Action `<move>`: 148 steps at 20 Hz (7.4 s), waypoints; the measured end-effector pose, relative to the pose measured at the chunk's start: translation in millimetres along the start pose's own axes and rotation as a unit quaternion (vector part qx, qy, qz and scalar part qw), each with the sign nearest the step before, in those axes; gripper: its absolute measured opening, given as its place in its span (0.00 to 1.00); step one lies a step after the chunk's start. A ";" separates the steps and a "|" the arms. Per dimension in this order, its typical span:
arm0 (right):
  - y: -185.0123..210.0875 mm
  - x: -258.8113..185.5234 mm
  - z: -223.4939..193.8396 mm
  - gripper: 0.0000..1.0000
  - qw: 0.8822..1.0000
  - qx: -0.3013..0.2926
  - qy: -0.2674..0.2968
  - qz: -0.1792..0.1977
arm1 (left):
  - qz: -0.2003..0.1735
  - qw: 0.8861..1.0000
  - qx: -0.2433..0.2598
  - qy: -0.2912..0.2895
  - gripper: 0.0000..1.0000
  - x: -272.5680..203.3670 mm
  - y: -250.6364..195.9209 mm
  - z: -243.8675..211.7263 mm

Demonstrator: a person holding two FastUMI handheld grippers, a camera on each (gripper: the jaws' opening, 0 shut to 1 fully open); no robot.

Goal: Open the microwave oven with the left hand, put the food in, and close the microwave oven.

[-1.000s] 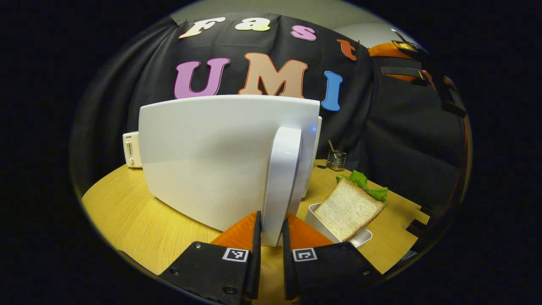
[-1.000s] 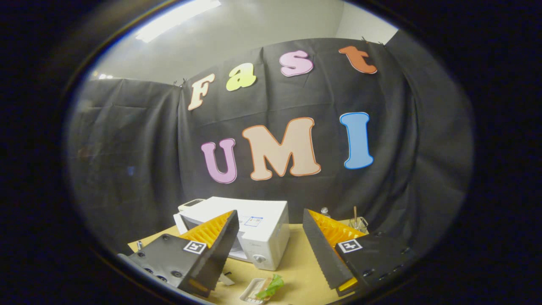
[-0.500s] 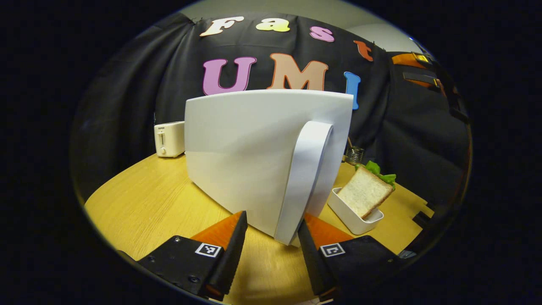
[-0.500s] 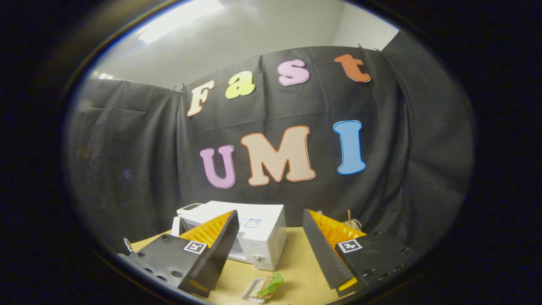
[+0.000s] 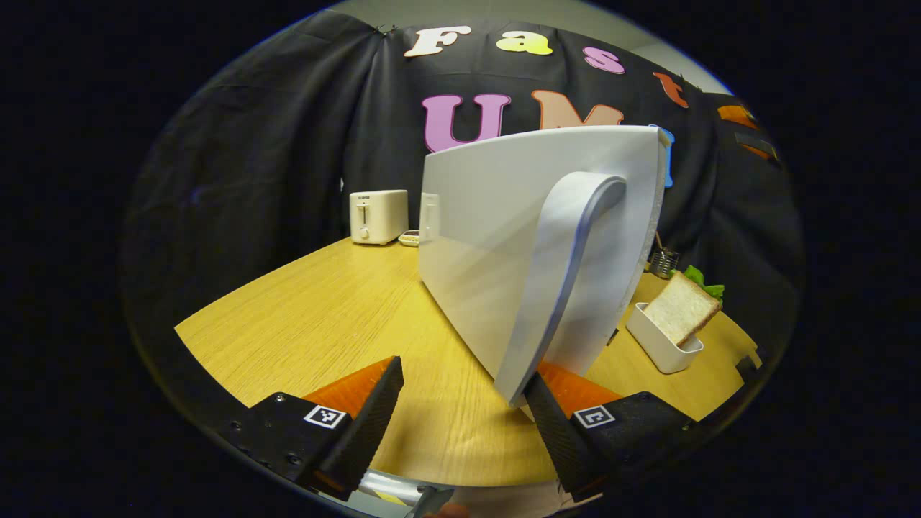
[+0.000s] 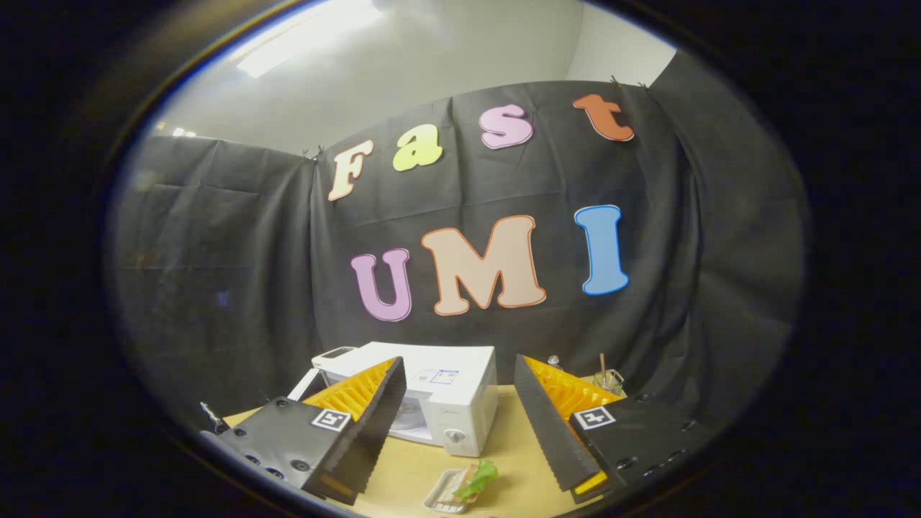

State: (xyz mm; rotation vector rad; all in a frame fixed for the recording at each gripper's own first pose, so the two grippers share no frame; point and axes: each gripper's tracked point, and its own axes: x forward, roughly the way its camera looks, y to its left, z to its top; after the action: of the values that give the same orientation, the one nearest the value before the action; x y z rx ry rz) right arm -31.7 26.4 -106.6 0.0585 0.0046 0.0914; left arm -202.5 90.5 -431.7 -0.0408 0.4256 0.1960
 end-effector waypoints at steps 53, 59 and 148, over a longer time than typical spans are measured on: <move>-25.2 2.1 -261.5 0.95 0.930 0.062 0.362 0.023 | 0.241 0.954 -0.042 -0.171 0.91 -109.8 200.5 161.2; -13.7 -8.3 -297.7 0.96 0.894 0.108 0.432 0.042 | 0.233 0.946 -0.055 -0.218 0.91 -110.2 186.4 203.1; 221.4 270.7 -349.8 0.33 0.937 0.311 0.148 -0.055 | 0.265 0.954 -0.032 -0.138 0.91 -78.4 231.3 154.3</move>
State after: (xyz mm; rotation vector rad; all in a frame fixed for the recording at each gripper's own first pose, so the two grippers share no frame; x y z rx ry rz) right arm 215.3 291.5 -443.3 0.6779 0.3394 -0.0185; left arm -255.5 315.5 -258.5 0.0398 0.1407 0.7373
